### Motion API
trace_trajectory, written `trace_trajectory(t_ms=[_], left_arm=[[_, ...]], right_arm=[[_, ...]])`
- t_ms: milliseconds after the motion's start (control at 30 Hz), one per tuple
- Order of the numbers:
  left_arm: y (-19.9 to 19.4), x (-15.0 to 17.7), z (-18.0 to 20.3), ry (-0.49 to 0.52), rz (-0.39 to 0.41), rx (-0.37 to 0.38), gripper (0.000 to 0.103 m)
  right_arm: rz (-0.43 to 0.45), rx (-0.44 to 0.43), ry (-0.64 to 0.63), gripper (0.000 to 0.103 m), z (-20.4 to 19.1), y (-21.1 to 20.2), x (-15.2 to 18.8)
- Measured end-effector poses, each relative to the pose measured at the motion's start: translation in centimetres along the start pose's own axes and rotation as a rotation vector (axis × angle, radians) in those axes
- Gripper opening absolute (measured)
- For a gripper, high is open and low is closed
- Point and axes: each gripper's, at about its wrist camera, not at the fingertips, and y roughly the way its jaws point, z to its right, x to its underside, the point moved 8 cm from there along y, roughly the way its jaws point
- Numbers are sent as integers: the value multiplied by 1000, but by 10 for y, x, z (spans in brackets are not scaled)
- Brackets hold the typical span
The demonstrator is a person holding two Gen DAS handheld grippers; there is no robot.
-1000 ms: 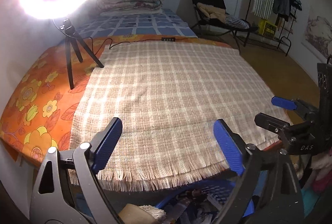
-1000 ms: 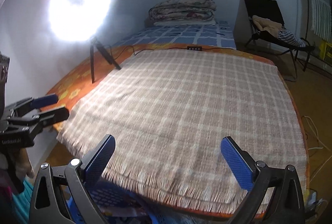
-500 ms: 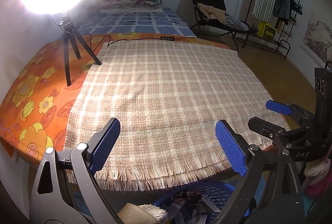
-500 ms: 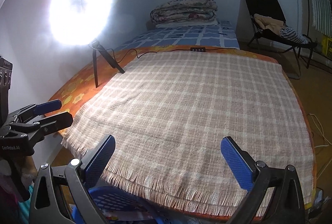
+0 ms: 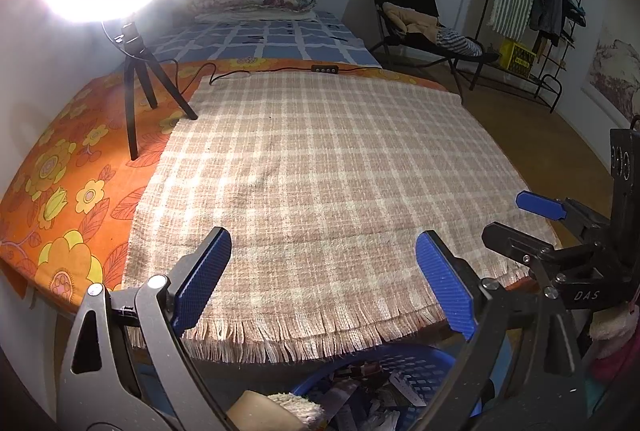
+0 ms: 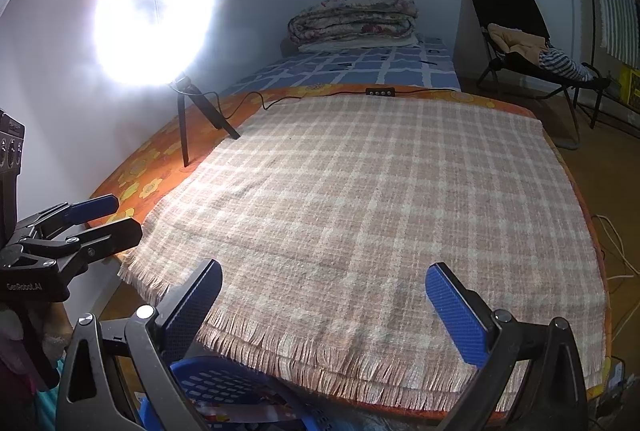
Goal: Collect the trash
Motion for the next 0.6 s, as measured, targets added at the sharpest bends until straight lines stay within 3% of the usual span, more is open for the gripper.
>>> trace_trajectory(t_ms=[600], left_arm=[[2, 0, 1, 1, -5, 3, 96]], right_arm=[[-10, 2, 9, 103, 2, 1, 1]])
